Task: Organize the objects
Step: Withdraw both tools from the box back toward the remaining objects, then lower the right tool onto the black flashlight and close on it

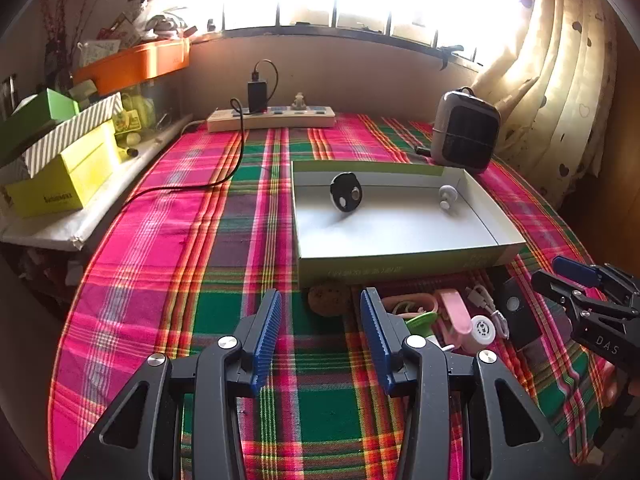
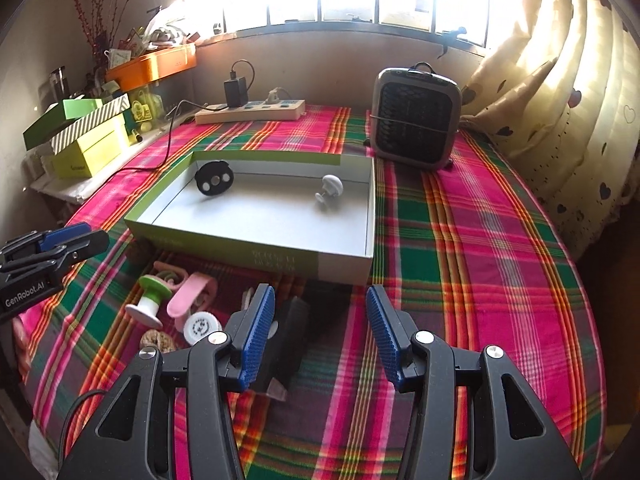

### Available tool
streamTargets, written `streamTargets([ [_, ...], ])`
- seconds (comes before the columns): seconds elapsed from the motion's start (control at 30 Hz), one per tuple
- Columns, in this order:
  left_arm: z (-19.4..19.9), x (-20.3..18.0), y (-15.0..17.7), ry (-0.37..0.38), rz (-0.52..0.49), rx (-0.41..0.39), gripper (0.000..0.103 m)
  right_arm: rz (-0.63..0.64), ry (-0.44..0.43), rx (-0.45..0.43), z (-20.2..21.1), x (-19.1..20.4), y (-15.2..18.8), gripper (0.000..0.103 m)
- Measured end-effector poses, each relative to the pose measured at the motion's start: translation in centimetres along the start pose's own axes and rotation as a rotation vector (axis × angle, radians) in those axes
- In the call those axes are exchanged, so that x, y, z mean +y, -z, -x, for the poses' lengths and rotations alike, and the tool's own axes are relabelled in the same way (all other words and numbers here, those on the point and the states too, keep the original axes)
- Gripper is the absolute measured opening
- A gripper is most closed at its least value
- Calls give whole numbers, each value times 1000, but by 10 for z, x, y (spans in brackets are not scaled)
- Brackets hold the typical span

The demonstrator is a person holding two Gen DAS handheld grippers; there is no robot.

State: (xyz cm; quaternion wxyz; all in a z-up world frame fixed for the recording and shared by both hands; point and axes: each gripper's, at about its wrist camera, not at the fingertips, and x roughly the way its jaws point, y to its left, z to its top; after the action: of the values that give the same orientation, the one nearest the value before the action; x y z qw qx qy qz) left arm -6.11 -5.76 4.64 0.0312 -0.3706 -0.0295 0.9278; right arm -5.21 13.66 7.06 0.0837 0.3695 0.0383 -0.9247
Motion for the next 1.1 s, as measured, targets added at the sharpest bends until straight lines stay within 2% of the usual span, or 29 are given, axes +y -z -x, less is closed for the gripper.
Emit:
streamTargets([
  [0.43,-12,20,10,60,67,50,42,-5,-28,33,-4,5,14,49],
  [1.1,-29,15,11,62,50,94,42,13,-23,94,-22,11,21,49],
])
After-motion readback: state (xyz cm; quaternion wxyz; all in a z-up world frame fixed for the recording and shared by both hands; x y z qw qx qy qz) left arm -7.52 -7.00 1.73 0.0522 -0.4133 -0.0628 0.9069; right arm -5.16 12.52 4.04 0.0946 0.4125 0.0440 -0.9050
